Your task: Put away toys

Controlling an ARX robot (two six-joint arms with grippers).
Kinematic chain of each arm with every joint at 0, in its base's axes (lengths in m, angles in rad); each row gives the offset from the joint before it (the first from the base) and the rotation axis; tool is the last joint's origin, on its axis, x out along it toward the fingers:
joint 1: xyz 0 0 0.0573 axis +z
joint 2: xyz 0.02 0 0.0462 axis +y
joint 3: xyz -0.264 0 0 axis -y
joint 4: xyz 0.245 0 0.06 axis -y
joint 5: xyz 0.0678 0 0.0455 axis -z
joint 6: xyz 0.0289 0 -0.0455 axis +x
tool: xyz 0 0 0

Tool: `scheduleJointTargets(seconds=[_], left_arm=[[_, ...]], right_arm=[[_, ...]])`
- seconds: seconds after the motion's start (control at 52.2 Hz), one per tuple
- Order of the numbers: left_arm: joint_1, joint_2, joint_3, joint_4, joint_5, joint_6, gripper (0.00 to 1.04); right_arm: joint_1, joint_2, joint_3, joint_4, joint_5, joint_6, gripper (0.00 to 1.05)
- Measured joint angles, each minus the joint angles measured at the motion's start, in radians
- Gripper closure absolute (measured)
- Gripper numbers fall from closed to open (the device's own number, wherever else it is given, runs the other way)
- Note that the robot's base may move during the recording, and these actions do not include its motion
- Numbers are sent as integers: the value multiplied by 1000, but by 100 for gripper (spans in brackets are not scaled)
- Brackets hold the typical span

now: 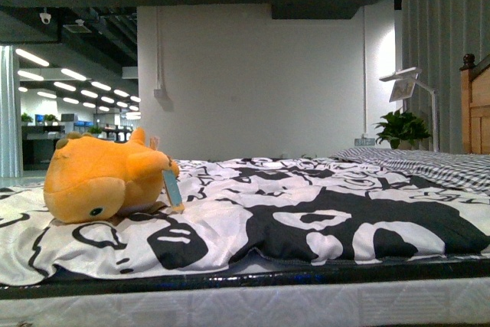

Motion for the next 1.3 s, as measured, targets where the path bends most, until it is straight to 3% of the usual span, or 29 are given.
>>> scheduleJointTargets(seconds=[1.304], left_arm=[[0,0,0,0,2,0,6]], right_arm=[[0,0,0,0,4,0,7]])
